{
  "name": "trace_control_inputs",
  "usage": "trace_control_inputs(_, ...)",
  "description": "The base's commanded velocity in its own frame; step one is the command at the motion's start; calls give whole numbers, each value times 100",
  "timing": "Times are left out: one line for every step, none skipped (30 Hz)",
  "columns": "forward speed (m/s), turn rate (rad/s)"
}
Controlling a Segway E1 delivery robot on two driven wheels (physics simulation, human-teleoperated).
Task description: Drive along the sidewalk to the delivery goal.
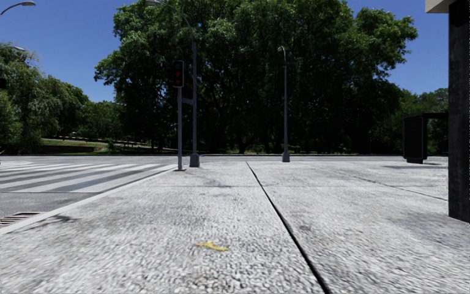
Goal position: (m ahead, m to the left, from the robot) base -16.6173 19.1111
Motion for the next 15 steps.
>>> trace_control_inputs(200, 0)
trace_control_inputs(200, 0)
trace_control_inputs(200, 0)
trace_control_inputs(200, 0)
trace_control_inputs(200, 0)
trace_control_inputs(200, 0)
trace_control_inputs(200, 0)
trace_control_inputs(200, 0)
trace_control_inputs(200, 0)
trace_control_inputs(200, 0)
trace_control_inputs(200, 0)
trace_control_inputs(200, 0)
trace_control_inputs(200, 0)
trace_control_inputs(200, 7)
trace_control_inputs(200, 16)
